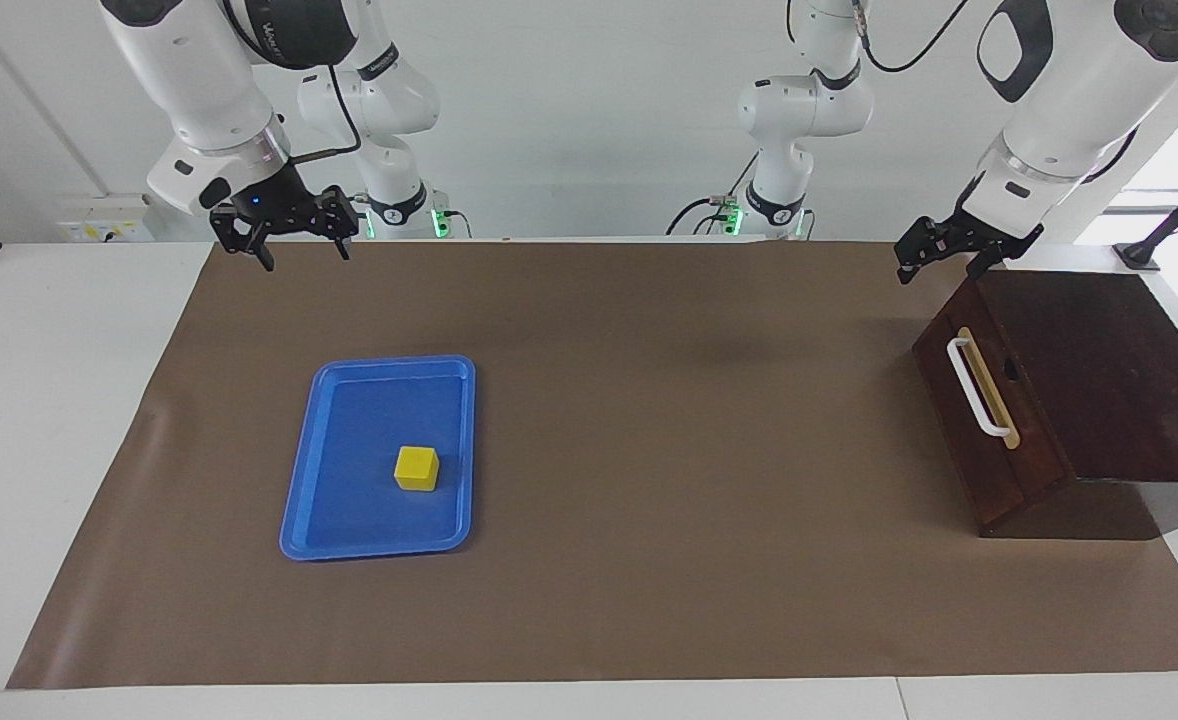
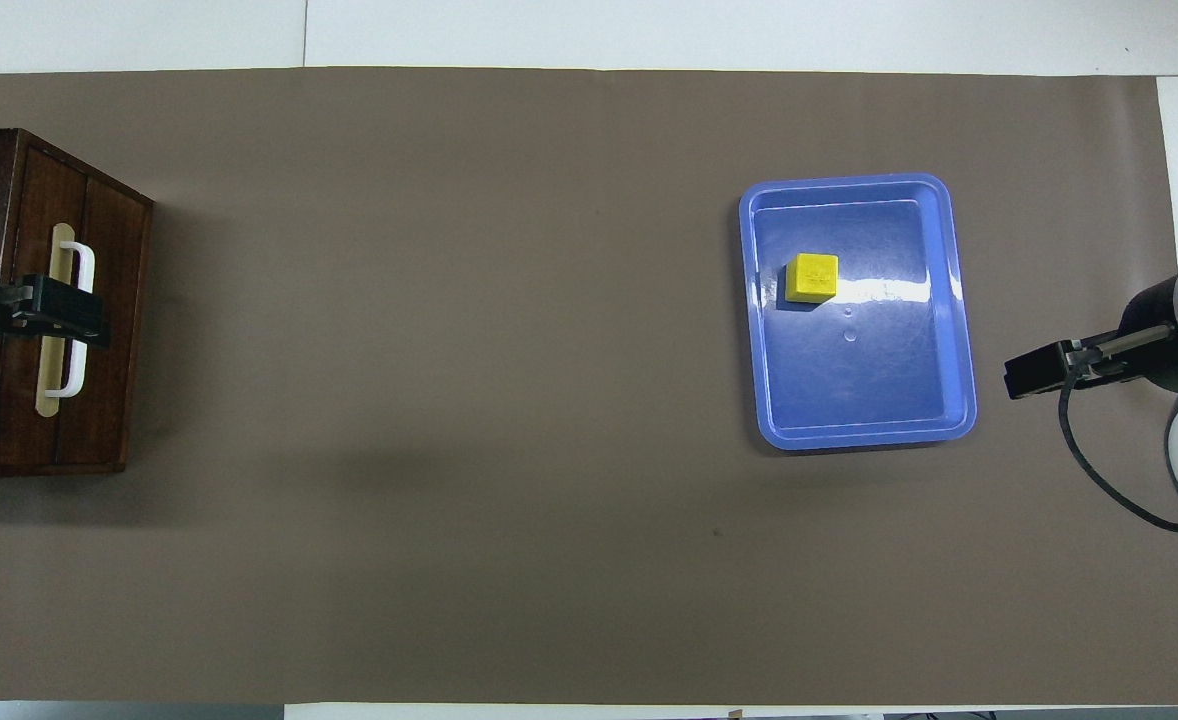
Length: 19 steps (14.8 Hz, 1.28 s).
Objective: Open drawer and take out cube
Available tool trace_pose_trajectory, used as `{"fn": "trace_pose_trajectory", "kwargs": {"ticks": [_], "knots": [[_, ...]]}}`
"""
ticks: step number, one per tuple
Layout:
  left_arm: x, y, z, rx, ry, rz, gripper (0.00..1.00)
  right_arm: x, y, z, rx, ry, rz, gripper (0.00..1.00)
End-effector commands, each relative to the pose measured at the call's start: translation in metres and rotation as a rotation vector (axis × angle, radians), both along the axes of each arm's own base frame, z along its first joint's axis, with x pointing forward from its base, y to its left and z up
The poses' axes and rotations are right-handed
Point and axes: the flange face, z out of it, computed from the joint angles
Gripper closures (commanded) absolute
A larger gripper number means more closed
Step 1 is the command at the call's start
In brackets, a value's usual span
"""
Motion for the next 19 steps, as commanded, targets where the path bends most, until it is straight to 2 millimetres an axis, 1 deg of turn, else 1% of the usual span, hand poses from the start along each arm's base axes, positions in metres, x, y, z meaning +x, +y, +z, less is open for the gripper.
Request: {"fn": "trace_pose_trajectory", "kwargs": {"ticks": [1, 2, 4, 5, 6, 8, 10, 12, 19], "knots": [[-0.002, 0.003, 0.001, -0.007, -0.015, 0.002, 0.00, 0.008, -0.009, -0.014, -0.017, 0.002, -0.035, 0.00], [-0.002, 0.003, 0.001, -0.007, -0.015, 0.002, 0.00, 0.011, -0.014, -0.016, -0.015, 0.010, -0.046, 0.00], [-0.002, 0.002, 0.001, -0.007, -0.015, 0.000, 0.00, 0.016, -0.022, 0.014, -0.012, 0.015, -0.061, 0.00], [-0.002, 0.002, 0.000, -0.007, -0.014, 0.000, 0.00, 0.017, -0.019, 0.026, -0.014, 0.032, -0.058, 0.00], [-0.002, 0.003, 0.001, -0.007, -0.015, 0.002, 0.00, 0.016, -0.019, 0.033, -0.016, 0.033, -0.057, 0.00], [-0.002, 0.002, 0.000, -0.006, -0.015, 0.002, 0.00, 0.015, -0.020, 0.033, -0.016, 0.033, -0.060, 0.00], [-0.002, 0.002, 0.001, -0.007, -0.014, 0.000, 0.00, 0.013, -0.020, 0.026, -0.018, 0.027, -0.059, 0.00], [-0.002, 0.003, 0.000, -0.007, -0.015, 0.002, 0.00, 0.017, -0.022, 0.021, -0.032, -0.016, -0.054, 0.00], [-0.002, 0.002, 0.000, -0.007, -0.014, 0.000, 0.00, 0.016, -0.021, 0.022, -0.035, -0.016, -0.052, 0.00]]}}
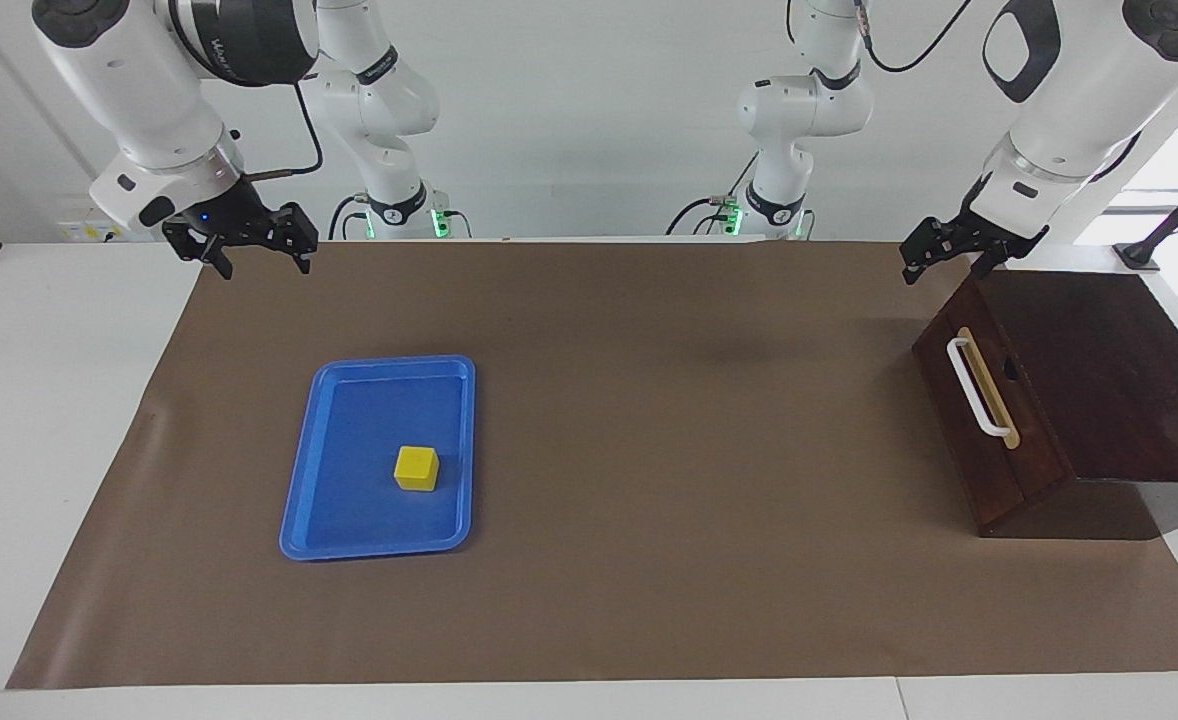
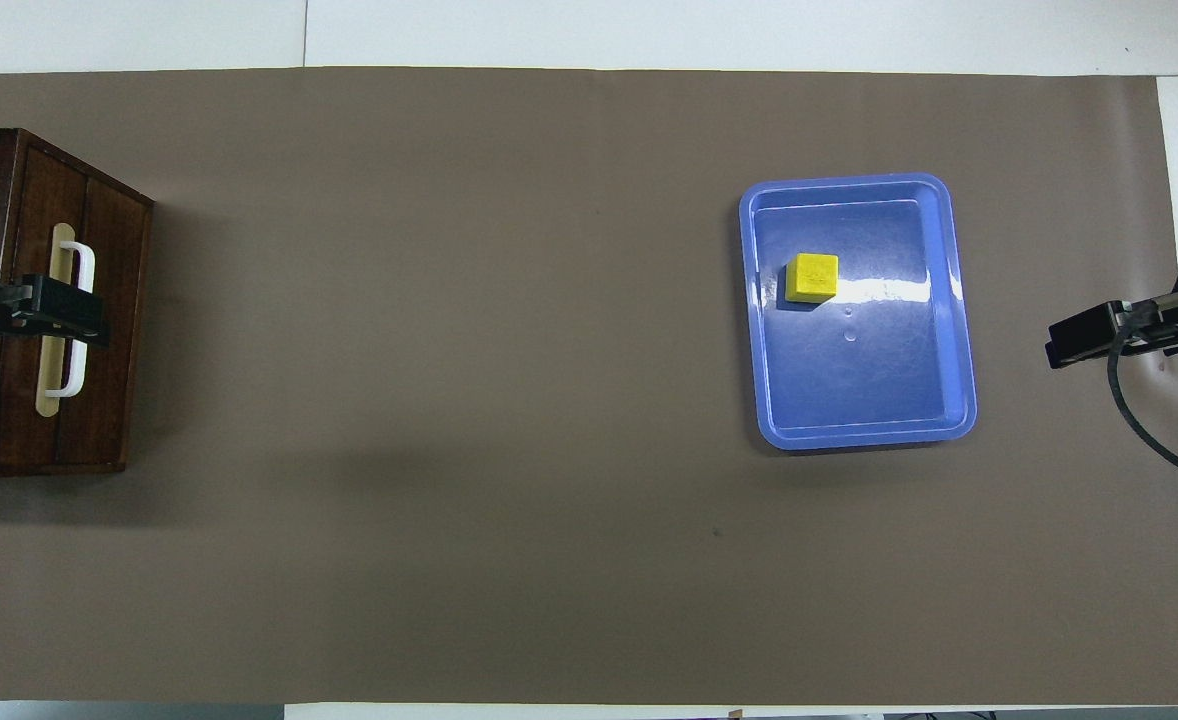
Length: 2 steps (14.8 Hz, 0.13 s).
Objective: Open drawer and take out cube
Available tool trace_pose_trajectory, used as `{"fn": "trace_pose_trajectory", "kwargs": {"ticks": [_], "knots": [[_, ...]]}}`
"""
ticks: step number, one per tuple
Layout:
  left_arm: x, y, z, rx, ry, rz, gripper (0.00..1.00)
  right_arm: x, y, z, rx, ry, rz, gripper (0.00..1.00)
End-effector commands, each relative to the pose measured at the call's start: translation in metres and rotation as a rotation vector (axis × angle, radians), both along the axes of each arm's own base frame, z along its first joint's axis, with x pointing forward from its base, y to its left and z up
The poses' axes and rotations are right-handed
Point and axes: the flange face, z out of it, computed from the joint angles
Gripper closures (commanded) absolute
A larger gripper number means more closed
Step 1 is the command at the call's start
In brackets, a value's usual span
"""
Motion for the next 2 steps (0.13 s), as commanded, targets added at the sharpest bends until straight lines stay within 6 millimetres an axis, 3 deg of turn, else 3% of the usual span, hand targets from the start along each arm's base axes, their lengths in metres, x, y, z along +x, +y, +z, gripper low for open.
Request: {"fn": "trace_pose_trajectory", "kwargs": {"ticks": [1, 2], "knots": [[-0.0020, 0.0019, 0.0003, -0.007, -0.013, 0.000, 0.00, -0.0023, -0.0014, 0.0004, -0.022, -0.009, -0.016, 0.00], [-0.0024, 0.0020, 0.0012, -0.007, -0.015, 0.000, 0.00, -0.0019, -0.0022, 0.0003, -0.022, -0.009, -0.018, 0.00]]}}
